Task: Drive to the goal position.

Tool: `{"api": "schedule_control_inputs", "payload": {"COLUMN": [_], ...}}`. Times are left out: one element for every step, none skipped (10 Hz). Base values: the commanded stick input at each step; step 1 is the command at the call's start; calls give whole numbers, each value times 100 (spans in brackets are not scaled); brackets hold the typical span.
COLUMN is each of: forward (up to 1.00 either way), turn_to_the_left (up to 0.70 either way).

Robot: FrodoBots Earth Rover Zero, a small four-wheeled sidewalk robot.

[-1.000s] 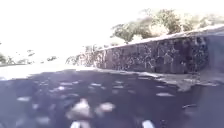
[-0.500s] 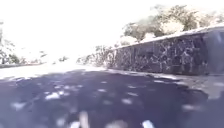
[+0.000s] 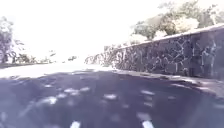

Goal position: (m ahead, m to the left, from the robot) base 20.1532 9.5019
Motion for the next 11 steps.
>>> {"api": "schedule_control_inputs", "payload": {"forward": [100,100,100,100,100,100,100,100,100,100,100], "turn_to_the_left": [38,0,0,0,4,9,0,0,0,8,5]}}
